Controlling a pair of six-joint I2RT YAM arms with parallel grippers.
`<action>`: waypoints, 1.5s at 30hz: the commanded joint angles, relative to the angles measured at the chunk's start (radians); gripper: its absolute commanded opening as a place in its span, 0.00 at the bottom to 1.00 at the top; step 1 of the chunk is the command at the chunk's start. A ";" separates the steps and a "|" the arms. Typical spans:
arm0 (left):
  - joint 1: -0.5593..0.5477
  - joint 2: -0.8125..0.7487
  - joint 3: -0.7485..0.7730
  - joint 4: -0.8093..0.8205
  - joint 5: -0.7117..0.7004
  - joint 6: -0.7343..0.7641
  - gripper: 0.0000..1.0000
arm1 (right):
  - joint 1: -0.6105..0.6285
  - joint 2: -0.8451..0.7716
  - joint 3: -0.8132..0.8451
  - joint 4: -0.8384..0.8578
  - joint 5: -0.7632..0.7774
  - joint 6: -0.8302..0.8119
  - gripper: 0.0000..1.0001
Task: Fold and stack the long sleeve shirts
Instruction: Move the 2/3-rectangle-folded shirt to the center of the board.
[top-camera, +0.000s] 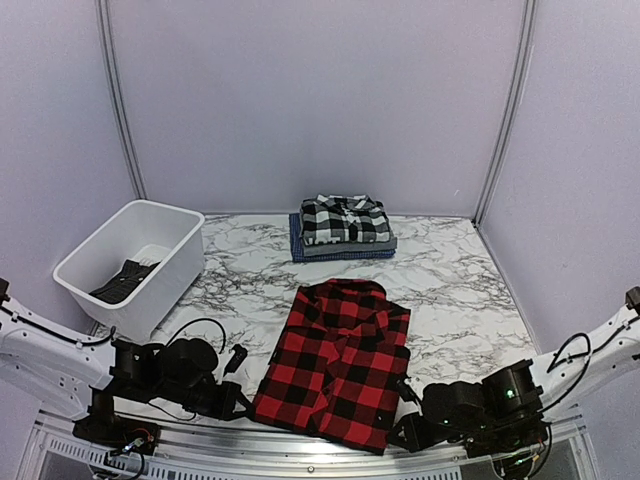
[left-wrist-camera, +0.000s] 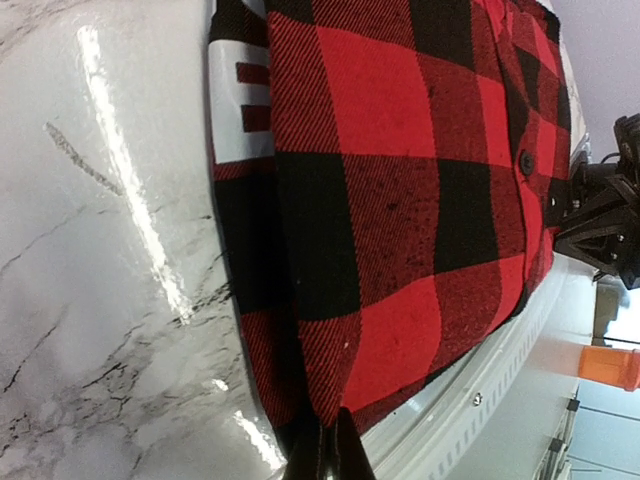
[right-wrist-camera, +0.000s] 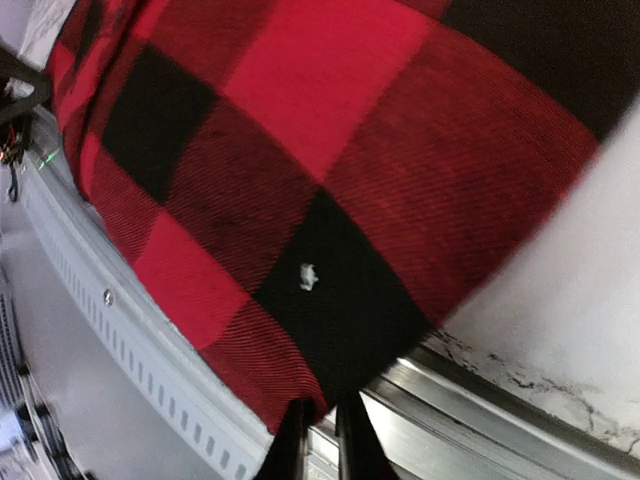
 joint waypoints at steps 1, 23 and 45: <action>0.002 0.029 0.018 -0.080 -0.015 0.005 0.02 | 0.012 0.056 0.110 -0.141 0.015 -0.005 0.24; 0.201 0.404 0.662 -0.257 0.061 0.310 0.26 | -0.719 0.232 0.397 -0.002 -0.177 -0.433 0.45; 0.363 0.760 0.699 0.016 -0.032 0.096 0.20 | -0.996 0.774 0.561 0.092 -0.218 -0.681 0.44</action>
